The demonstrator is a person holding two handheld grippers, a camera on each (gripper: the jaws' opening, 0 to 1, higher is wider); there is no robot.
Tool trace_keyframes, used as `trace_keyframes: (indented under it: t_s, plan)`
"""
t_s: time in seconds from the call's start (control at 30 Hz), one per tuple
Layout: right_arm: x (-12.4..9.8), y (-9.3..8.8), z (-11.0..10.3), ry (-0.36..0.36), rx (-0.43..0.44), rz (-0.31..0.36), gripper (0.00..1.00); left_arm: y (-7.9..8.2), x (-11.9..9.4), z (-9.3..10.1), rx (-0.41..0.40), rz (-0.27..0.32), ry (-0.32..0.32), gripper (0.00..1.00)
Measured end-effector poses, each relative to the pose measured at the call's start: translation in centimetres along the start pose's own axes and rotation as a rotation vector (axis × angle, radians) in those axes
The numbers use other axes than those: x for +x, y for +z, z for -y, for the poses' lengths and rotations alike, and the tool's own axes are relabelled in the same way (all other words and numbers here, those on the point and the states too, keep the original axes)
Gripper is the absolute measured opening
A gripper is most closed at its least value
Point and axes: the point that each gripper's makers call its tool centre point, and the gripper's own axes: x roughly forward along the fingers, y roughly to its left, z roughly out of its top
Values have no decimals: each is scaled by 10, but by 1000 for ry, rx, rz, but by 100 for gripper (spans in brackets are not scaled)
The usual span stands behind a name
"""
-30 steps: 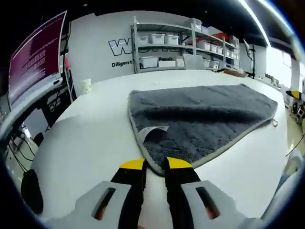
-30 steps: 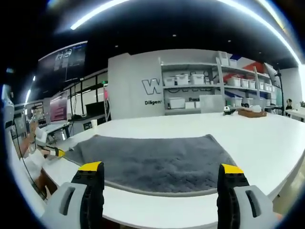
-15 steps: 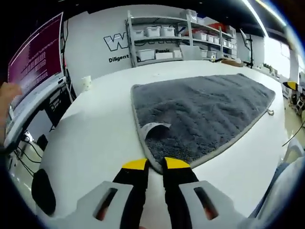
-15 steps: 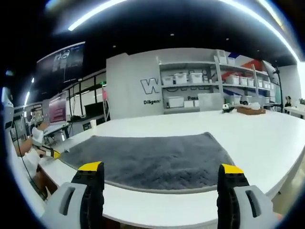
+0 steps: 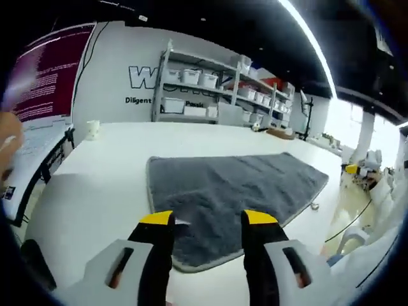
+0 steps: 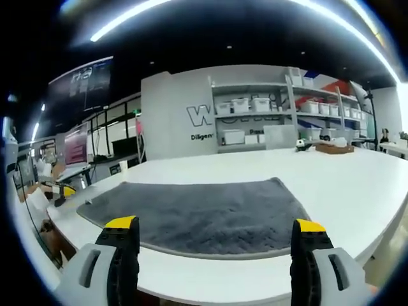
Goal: Open the folded towel by lifting each exposed corner and separating the folded layers until the towel lies flat within the target outline without major curled edges
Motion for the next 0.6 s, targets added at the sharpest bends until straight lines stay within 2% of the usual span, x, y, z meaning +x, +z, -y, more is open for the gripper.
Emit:
trace_keyframes:
  t_s: [0.13,0.2,0.33,0.47,0.6]
  plan:
    - [-1,1,4,-15,-13,-6,99,12,-5,7,0,-5,-23,69]
    - [-1,-1,9,-32,-26,-18,99,15,-8,11,36,-22,-17,76]
    - [-3,-5,17,-58,-32,-49,99,14,-10,18,76,-82,-33,85]
    - [-6,-12,21,-76,-59,-87,99,12,-10,21,84,-105,-38,94]
    - [-8,-16,22,-75,-53,-108,99,4,-9,21,107,-142,-30,99]
